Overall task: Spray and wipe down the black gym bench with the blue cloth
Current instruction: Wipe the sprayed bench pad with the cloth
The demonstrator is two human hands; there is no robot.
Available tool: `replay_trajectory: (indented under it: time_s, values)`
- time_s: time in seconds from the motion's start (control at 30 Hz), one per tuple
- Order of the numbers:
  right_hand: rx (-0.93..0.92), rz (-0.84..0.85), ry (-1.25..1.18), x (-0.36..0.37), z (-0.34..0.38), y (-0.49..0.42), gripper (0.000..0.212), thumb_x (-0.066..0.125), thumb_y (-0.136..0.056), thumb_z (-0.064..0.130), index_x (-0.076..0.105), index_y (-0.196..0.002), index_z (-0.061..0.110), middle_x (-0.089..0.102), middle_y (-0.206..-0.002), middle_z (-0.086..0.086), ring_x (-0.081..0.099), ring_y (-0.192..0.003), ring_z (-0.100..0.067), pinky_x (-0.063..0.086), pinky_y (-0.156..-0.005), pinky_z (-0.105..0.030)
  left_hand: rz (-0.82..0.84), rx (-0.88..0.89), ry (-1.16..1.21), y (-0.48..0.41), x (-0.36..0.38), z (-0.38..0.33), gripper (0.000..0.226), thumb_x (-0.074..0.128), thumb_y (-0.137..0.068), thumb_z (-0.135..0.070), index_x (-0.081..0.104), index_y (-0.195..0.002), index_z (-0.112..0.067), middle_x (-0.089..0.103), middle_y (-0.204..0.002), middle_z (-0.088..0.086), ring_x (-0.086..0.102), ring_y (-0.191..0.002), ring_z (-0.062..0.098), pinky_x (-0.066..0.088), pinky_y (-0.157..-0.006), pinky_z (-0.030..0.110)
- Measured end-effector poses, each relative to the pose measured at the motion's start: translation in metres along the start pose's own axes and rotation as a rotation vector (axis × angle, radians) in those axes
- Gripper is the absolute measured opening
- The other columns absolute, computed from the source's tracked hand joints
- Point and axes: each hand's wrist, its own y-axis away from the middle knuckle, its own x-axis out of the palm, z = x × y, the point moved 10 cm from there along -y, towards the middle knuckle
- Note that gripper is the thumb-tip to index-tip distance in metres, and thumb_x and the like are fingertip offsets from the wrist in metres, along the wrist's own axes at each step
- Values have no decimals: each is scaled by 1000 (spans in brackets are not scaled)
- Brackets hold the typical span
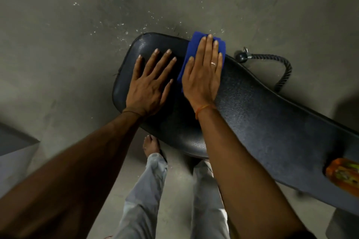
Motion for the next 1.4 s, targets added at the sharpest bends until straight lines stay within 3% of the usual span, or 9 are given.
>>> replay_trajectory:
  time_s: [0.23, 0.37, 0.5, 0.67, 0.73, 0.83, 0.97, 1.17, 1.4]
  values:
    - [-102, 48, -117, 12, 37, 113, 61, 22, -109, 33, 11, -164, 11, 4, -173, -9, 2, -160, -23, 5, -131, -41, -88, -32, 420, 1, -18, 21, 58, 34, -101, -28, 38, -157, -15, 31, -167, 3, 21, -157, 22, 15, -128, 52]
    - [-31, 135, -883, 15, 42, 103, 54, 30, -106, 29, 35, -157, 12, 29, -167, -4, 19, -158, -16, 9, -130, -35, -179, -136, 581, 18, -28, 45, 51, 36, -104, -24, 47, -151, -10, 42, -161, 7, 31, -153, 19, 27, -126, 45]
    - [180, 201, -1417, 12, 21, 83, 43, 42, -99, 6, 60, -138, 6, 61, -144, -8, 55, -138, -20, 40, -119, -42, -259, -236, 551, 33, -32, 43, 51, 37, -108, -32, 43, -153, -9, 42, -160, 9, 30, -153, 21, 29, -125, 49]
    - [71, -175, -751, -19, -37, 55, 47, 38, -95, 1, 67, -132, 8, 66, -137, -7, 59, -130, -19, 43, -116, -31, -232, -311, 360, 36, -31, 2, 63, 43, -105, -35, 26, -161, -10, 20, -170, 10, 12, -159, 27, 13, -129, 49]
    - [-18, -165, -507, -18, -36, 47, 51, 39, -96, 2, 59, -141, 10, 57, -149, -4, 47, -144, -20, 28, -121, -17, -146, -249, 212, 43, -16, -22, 66, 41, -105, -41, 24, -162, -12, 17, -171, 9, 10, -159, 30, 12, -129, 51]
    - [-90, -128, -296, -8, -27, 49, 51, 40, -99, 9, 52, -148, 12, 46, -159, -1, 34, -152, -21, 34, -121, -28, -66, -209, 41, 49, 1, -33, 68, 33, -106, -48, 18, -164, -14, 11, -172, 6, 7, -160, 30, 10, -128, 53]
    - [-89, -148, -178, -7, -28, 49, 50, 36, -103, 16, 47, -152, 15, 41, -162, -1, 31, -154, -23, 25, -128, -42, -12, -136, 22, 35, 5, -32, 69, 28, -107, -49, 12, -164, -15, 5, -173, 6, 1, -160, 31, 7, -129, 55]
    - [105, -173, -246, -4, -47, 42, 48, 32, -109, 18, 41, -156, 14, 35, -166, -1, 26, -156, -18, 17, -129, -34, 22, 12, -10, -51, -9, -17, 67, 24, -107, -49, 11, -165, -18, 6, -173, 4, 1, -160, 29, 7, -129, 54]
    - [-133, -51, -86, -5, -60, 35, 50, 31, -109, 25, 36, -158, 16, 33, -166, 0, 30, -154, -17, 27, -126, -36, 85, 82, -19, -3, 1, -36, 68, 27, -108, -49, 9, -165, -17, 1, -173, 3, -2, -160, 27, 7, -128, 55]
